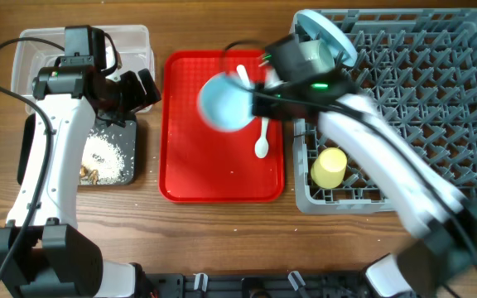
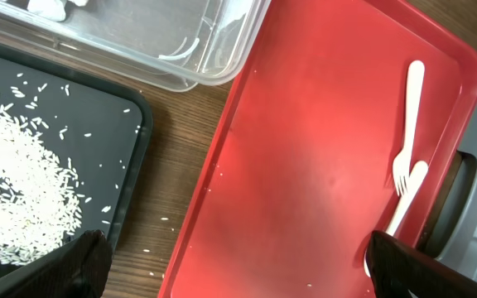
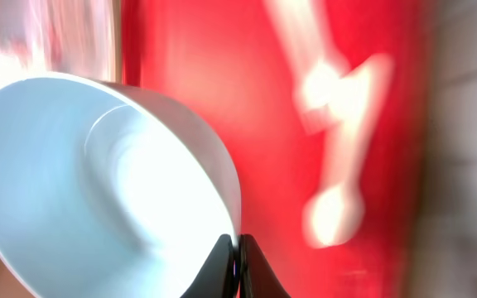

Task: Sort waste into correct bins and load items into the dishwasher rack
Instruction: 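Carry the light-blue bowl right and set it in the rack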

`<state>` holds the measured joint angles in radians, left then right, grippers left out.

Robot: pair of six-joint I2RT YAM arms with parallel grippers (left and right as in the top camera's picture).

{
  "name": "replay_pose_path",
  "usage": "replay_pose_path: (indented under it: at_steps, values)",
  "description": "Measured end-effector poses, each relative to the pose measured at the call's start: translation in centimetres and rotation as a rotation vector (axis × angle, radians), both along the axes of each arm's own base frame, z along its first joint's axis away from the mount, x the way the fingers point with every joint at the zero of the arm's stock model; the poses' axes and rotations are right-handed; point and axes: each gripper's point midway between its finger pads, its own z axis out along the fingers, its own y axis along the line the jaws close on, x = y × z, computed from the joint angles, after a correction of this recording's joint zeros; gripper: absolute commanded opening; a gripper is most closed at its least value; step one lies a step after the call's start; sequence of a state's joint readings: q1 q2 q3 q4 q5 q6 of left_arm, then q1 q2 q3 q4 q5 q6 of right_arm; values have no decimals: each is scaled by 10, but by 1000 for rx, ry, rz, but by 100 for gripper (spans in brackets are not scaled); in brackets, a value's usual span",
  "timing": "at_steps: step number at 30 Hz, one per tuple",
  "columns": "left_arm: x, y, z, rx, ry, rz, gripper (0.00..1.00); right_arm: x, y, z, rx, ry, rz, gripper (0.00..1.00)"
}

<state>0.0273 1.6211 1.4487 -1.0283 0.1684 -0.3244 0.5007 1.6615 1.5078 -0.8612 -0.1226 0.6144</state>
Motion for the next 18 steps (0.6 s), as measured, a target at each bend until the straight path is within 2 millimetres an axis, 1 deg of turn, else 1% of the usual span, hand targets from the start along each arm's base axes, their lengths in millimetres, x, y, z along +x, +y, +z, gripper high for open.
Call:
replay_pose_path:
  at_steps: [1, 3, 4, 6, 7, 10, 12, 15, 18]
  values:
    - [0, 0, 0, 0, 0, 0, 100, 2, -26, 26, -45, -84, -68, 4]
    - [0, 0, 0, 0, 0, 0, 100, -2, -63, 58, -138, -192, -171, 4]
    - [0, 0, 0, 0, 0, 0, 100, -9, -91, 79, -226, -263, -249, 4]
    - [0, 0, 0, 0, 0, 0, 100, -22, -137, 103, -394, -347, -374, 4]
    - [0, 0, 0, 0, 0, 0, 100, -25, -151, 108, -451, -364, -411, 4]
    - [0, 0, 0, 0, 0, 0, 100, -31, -181, 114, -635, -385, -475, 4]
    - [0, 0, 0, 0, 0, 0, 100, -28, -192, 111, -748, -388, -482, 4]
    - [0, 0, 0, 0, 0, 0, 100, -20, -204, 95, -960, -358, -459, 4]
    - [0, 0, 0, 0, 0, 0, 100, -8, -206, 72, -1129, -299, -382, 4]
